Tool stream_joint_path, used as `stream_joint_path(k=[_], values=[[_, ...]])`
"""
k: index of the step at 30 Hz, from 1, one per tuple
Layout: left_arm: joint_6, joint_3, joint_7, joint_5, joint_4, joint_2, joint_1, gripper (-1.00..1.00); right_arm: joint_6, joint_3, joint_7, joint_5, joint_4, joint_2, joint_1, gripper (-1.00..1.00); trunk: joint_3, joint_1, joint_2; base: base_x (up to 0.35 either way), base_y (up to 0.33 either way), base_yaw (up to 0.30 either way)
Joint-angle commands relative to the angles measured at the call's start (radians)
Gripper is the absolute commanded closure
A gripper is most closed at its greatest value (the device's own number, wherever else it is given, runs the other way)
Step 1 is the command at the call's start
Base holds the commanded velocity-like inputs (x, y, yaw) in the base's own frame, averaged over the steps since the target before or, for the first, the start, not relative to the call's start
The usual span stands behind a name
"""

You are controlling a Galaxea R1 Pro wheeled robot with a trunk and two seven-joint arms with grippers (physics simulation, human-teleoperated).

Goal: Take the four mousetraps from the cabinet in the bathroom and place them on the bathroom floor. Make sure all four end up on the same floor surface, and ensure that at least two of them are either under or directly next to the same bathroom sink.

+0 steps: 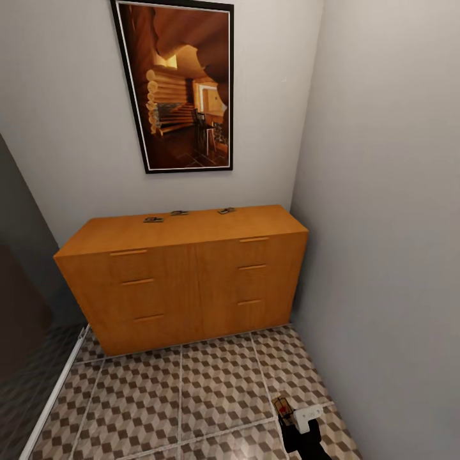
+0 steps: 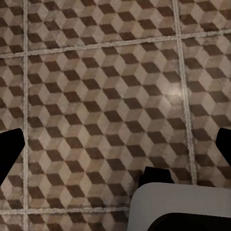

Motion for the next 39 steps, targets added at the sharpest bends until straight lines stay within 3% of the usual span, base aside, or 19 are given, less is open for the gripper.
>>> stream_joint_path(k=[1,18,27,30,32,34,36,39], values=[[-0.002,0.0,0.0,0.001,-0.001,0.0,0.0,-1.0,-0.003,0.0,0.0,0.002,0.001,0.0,-0.001,1.0,-0.001,0.0,0.0,0.0,0.0,0.0],[-0.002,0.002,0.0,0.0,-0.007,0.0,0.0,-1.0,-0.002,0.0,0.0,0.001,0.003,-0.001,-0.001,1.0,-0.001,0.0,0.0,0.0,0.0,0.0],[0.011,0.004,0.004,-0.001,-0.073,-0.004,0.0,-1.0,-0.002,0.0,0.0,0.001,0.003,-0.001,-0.001,1.0,-0.001,0.0,0.0,0.0,0.0,0.0],[0.069,0.004,0.004,-0.002,-0.138,-0.008,0.0,-1.0,-0.003,0.0,0.0,0.002,0.002,-0.001,-0.001,1.0,-0.001,0.0,0.0,0.0,0.0,0.0],[0.213,0.002,0.004,-0.003,-0.223,-0.02,0.0,-1.0,-0.003,0.0,0.002,0.002,0.001,-0.001,-0.001,1.0,-0.001,0.0,0.0,0.0,0.0,0.0],[0.28,0.001,0.005,-0.004,-0.248,-0.024,0.0,-1.0,-0.003,0.0,0.003,0.002,0.001,-0.001,-0.001,1.0,-0.001,0.0,0.0,0.0,0.0,0.0],[0.31,-0.001,0.022,-0.006,-0.241,-0.029,0.0,-1.0,-0.003,0.0,0.003,0.002,0.001,0.0,-0.001,1.0,-0.001,0.0,0.0,0.0,0.0,0.0],[0.28,-0.005,0.06,-0.006,-0.207,-0.039,0.0,-1.0,-0.004,0.0,0.003,0.001,0.001,0.001,-0.001,1.0,-0.001,0.0,0.0,0.0,0.0,0.0]])
